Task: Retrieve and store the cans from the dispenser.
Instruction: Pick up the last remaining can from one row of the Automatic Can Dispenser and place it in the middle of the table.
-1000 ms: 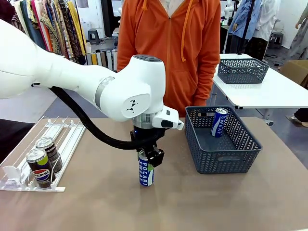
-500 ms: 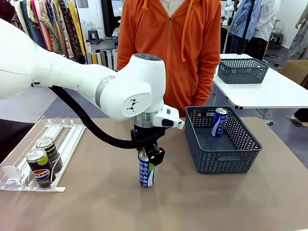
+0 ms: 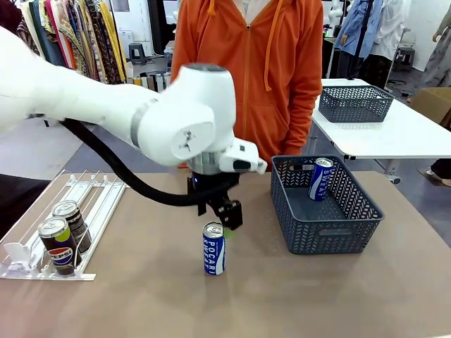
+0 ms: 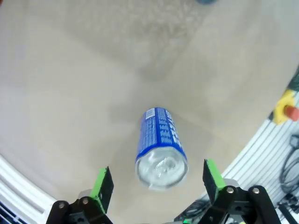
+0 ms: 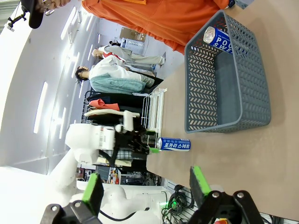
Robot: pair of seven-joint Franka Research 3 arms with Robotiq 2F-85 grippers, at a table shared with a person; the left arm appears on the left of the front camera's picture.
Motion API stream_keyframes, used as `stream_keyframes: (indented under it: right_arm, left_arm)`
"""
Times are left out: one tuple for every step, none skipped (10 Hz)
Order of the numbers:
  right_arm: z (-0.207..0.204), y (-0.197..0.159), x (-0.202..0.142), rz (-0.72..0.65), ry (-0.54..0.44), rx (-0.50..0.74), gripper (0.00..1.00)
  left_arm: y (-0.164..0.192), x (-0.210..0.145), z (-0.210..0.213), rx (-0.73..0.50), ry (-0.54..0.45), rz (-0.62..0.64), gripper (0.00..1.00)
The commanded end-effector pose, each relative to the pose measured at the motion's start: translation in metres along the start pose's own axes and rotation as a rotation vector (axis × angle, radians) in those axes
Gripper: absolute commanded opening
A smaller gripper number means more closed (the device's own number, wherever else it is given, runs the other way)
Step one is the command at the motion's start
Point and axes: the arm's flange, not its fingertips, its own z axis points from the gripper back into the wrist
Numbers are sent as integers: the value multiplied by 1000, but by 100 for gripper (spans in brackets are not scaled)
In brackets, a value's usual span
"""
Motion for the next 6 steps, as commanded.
stream_keyframes:
  right_arm:
    - [-1, 3, 3, 6, -16, 23, 100]
    - [-1, 3, 3, 6, -16, 23, 100]
    - [-1, 3, 3, 6, -16, 23, 100]
    - [-1, 3, 3, 6, -16, 23, 100]
    - [-1, 3, 3, 6, -16, 23, 100]
    - [-1, 3, 3, 6, -16, 23, 100]
  left_arm:
    - [40, -58, 64, -69, -153, 67, 100]
    - [73, -90, 98, -144, -208, 105, 100]
    - [117, -134, 128, -220, -250, 166, 100]
    - [155, -178, 144, -244, -294, 248, 100]
    - [195, -225, 154, -291, -336, 346, 100]
    - [233, -275, 157, -446, -385, 356, 100]
